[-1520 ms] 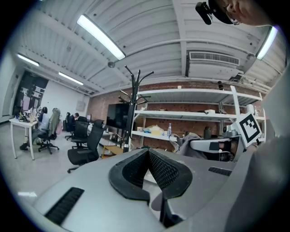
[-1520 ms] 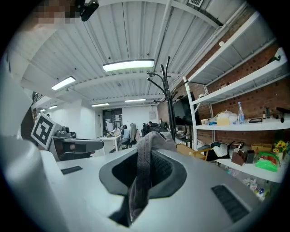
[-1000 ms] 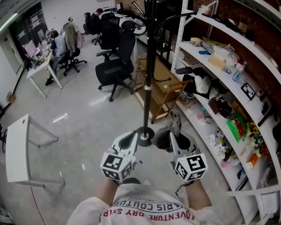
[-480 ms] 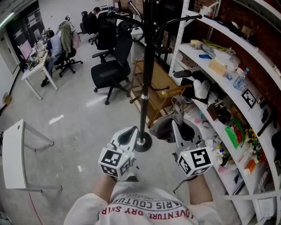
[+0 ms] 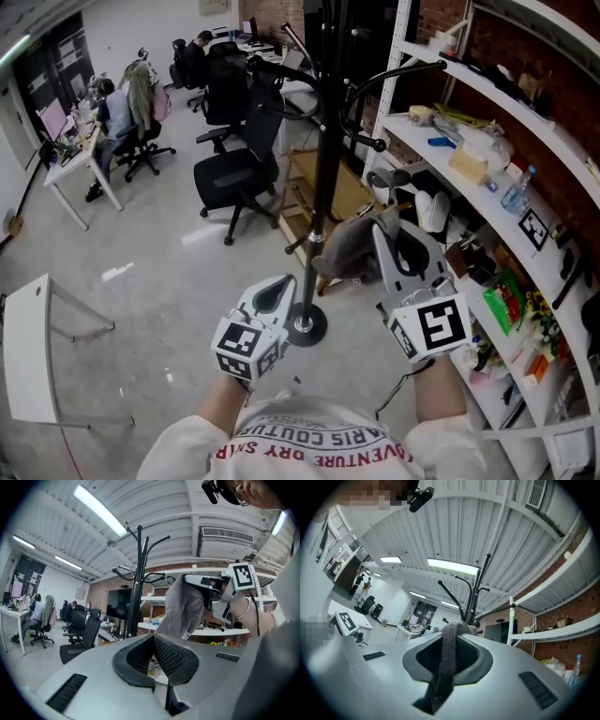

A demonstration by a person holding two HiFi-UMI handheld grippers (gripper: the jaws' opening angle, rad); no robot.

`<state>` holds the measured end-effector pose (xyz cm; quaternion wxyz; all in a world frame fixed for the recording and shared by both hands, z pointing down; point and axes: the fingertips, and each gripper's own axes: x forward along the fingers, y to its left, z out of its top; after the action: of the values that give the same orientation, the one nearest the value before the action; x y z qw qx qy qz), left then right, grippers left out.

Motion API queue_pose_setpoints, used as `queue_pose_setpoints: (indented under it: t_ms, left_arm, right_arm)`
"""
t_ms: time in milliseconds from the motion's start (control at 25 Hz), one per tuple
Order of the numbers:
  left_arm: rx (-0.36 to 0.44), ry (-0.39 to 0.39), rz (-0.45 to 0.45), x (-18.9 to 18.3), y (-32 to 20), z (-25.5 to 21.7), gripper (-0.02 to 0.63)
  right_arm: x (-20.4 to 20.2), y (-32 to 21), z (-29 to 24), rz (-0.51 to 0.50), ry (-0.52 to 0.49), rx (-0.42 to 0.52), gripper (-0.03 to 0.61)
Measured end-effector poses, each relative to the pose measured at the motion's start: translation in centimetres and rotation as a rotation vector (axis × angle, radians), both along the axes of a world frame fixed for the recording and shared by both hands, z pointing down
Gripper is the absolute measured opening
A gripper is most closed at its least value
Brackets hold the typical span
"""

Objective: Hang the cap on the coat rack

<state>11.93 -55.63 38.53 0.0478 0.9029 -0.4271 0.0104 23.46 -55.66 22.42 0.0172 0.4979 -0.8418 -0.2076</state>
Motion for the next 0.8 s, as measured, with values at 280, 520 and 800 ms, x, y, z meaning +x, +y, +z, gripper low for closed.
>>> queue_pose_setpoints:
  t_ms: [280,520,800]
  left_arm:
    - [0.002,-0.017,0.007,-1.3,-1.9,-0.4,0.005]
    - [-0.003,-0.019,0.008,-2.2,-3.4,-0.5,0.005]
    - [-0.055,-0.026,0.036,-2.3,-3.9,1.5,0.005]
  right_arm:
    - [-1.2,-2.2,-4.1,0.007,0.033,0.095,0.037]
    - [-0.2,-4.7,-5.0,0.076,0.019,0.107,0.037]
    - [1.1,-8.0,-2.1,0.129,-0.029,0.021,0.037]
